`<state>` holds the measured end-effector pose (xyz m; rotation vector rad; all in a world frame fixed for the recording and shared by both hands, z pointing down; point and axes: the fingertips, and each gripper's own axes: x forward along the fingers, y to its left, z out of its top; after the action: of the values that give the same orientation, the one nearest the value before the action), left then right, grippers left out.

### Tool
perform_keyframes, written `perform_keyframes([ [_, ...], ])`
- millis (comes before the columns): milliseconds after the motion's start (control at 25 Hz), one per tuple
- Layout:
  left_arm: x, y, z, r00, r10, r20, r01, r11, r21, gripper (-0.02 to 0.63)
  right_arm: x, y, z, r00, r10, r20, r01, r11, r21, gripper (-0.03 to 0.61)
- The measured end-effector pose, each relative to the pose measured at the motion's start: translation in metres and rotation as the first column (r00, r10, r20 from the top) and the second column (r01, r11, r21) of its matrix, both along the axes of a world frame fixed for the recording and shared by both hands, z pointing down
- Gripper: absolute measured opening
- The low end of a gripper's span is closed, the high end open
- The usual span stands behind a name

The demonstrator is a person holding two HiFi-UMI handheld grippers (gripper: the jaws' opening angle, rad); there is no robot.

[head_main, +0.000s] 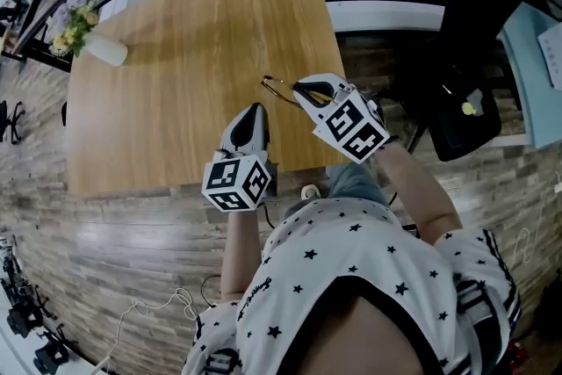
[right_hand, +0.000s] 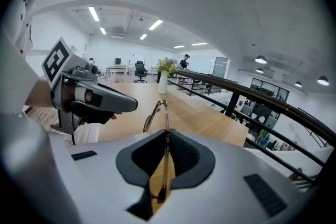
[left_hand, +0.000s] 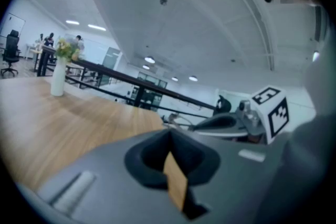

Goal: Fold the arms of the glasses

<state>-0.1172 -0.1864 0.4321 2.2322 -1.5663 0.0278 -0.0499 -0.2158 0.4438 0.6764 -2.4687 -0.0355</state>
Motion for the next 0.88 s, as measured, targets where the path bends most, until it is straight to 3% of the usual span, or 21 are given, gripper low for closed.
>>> perform_keyframes([
  [880, 0.013, -0.043, 0.039, 0.996, -0.049, -0.074, 0.044, 0.997, -0.066, 0.006, 0.022, -0.056, 0.109, 0.974, -0.073, -0.214, 0.044, 0.989, -0.139, 0.021],
])
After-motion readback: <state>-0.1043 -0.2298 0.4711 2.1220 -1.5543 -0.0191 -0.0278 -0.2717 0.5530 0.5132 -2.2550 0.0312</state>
